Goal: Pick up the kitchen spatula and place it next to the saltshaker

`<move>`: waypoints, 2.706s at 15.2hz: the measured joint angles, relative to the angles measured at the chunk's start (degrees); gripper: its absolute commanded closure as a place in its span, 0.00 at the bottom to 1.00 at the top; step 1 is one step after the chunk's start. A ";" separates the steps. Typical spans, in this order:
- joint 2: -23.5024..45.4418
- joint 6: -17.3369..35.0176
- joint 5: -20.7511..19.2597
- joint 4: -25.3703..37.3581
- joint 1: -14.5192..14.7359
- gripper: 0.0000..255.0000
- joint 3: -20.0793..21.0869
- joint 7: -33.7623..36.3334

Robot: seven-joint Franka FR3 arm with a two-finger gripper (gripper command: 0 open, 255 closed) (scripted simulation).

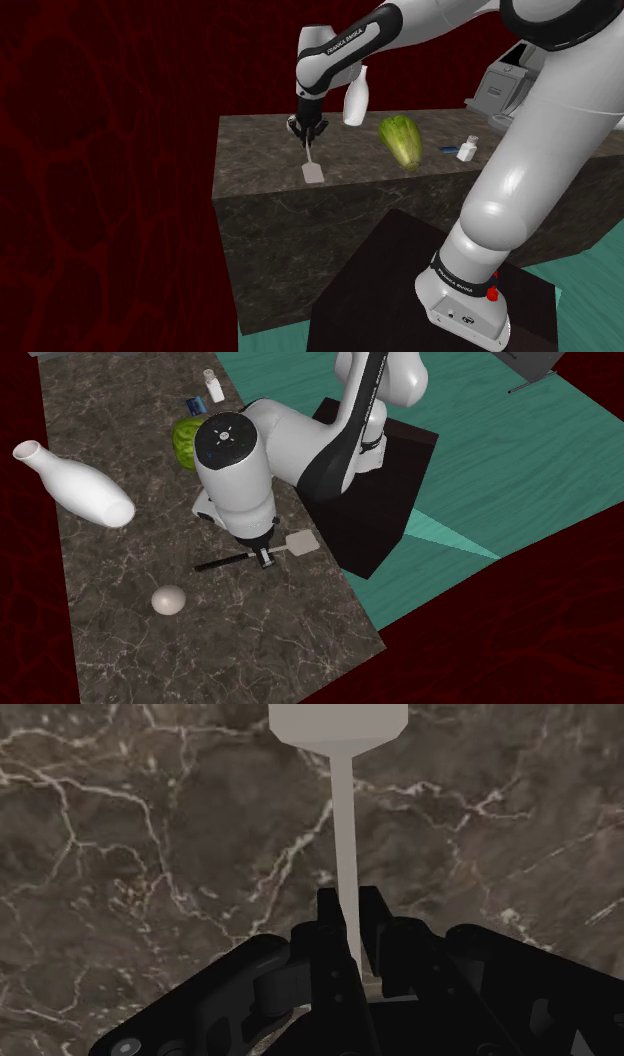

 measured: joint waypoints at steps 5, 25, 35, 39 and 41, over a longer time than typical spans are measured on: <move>-1.45 -3.56 0.17 2.12 -0.02 1.00 -0.03 -0.26; -6.96 -15.40 0.57 8.58 -1.85 1.00 -2.33 -4.92; -10.76 -15.40 -0.15 5.17 -7.67 1.00 -10.26 -18.30; -11.02 -14.70 -0.52 4.37 -10.13 1.00 -13.84 -24.12; -9.97 -14.80 -0.42 5.63 -11.29 1.00 -15.68 -27.16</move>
